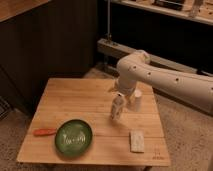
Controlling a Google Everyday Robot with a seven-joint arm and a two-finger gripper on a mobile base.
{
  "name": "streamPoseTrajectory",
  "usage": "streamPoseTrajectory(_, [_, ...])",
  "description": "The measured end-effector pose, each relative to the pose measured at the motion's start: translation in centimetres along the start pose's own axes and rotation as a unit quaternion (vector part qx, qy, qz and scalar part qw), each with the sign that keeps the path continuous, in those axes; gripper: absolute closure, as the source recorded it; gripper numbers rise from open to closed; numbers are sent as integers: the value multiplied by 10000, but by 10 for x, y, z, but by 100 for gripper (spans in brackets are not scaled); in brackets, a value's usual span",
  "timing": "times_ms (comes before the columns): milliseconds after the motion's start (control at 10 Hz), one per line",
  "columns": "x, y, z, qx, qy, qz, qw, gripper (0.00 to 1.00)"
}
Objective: Stand the bottle upright
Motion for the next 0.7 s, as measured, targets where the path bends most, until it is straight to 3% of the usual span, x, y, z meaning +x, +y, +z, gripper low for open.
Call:
streamPoseTrajectory(300, [7,6,3,338,-326,154,9988,26])
streamPoseTrajectory(600, [15,4,8,402,-464,305,9976,25])
streamPoseTrajectory(700, [15,5,7,320,-384,271,9984,18])
